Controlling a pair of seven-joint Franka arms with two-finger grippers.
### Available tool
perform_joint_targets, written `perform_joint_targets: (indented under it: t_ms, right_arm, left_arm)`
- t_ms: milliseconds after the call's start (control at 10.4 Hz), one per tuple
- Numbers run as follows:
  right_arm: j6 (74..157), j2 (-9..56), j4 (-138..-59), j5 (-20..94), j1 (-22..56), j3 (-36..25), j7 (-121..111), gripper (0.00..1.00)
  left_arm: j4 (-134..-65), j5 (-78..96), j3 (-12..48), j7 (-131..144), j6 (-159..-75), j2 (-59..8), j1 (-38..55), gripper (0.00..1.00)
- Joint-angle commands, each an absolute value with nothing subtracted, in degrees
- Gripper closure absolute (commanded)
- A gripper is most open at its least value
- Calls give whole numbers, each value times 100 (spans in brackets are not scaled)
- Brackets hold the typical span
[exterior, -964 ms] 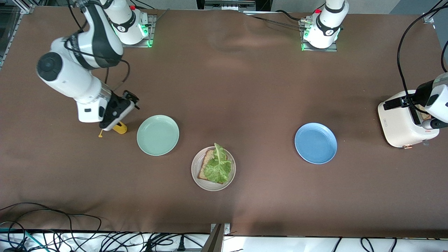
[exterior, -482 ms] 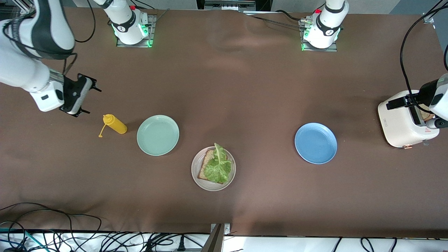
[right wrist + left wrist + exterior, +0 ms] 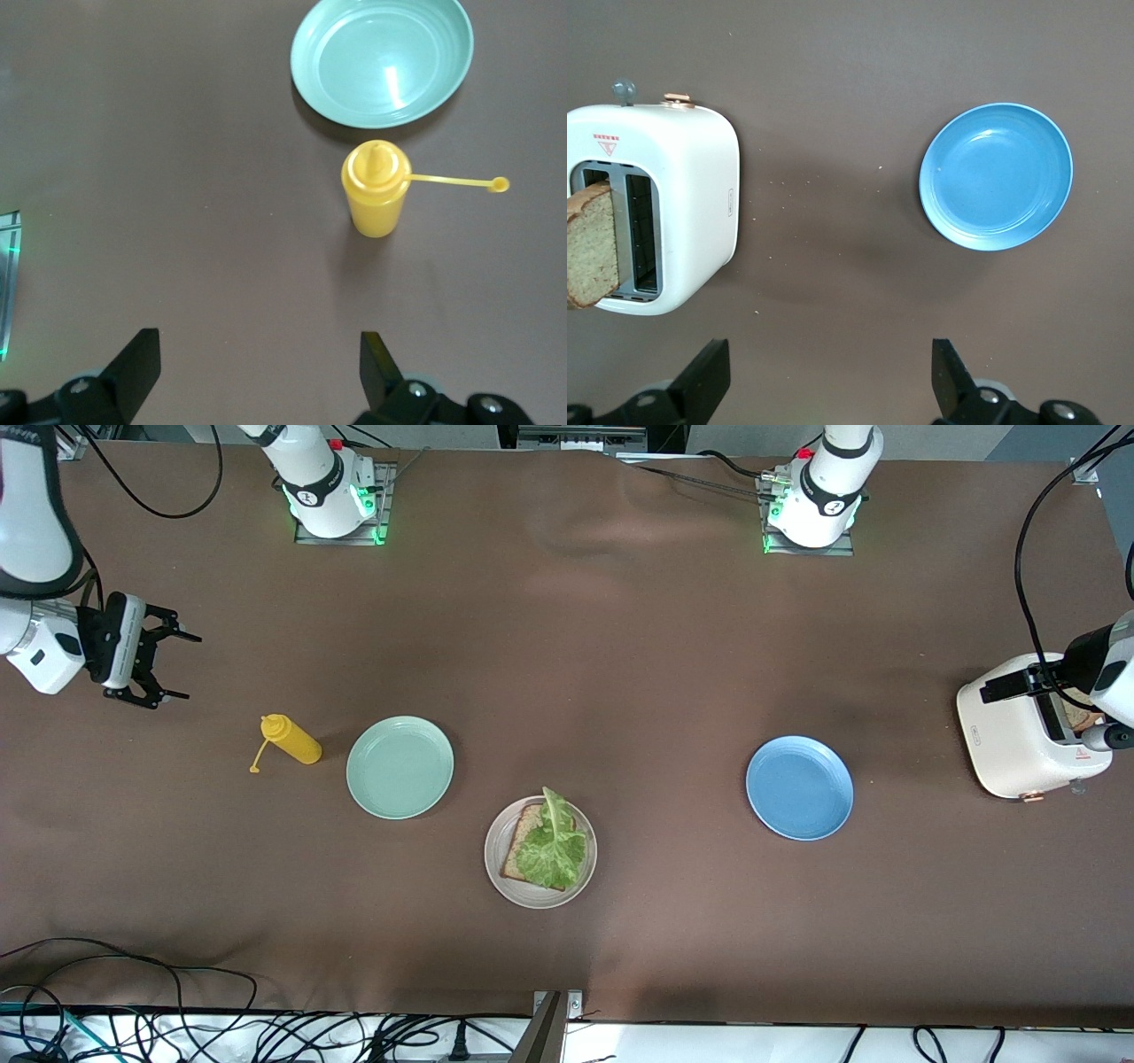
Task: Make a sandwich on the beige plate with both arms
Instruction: 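Move the right gripper to the yellow bottle and grasp it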
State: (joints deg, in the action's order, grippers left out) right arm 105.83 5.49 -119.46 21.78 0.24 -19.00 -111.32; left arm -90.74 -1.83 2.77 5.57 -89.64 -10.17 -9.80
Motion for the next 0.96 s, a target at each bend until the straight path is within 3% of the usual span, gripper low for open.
perform_joint_targets:
  t_ms: [0,482,867]
  right_arm:
    - [10257,1026,-11883,2811,-113,-2117,-12326,0]
    - [9897,2651,-11523,4085,-632,-2101,-14350,0]
    - [9905,3252,-11382,4894,-650,-1935,-14731,0]
  left_arm:
    - [-8991,-132,272,422,-8877,-993,-1002,0]
    - [-8991,-123,272,404,-8877,-993,-993,0]
    - [-8982,-132,255,274,-8877,-993,-1019,0]
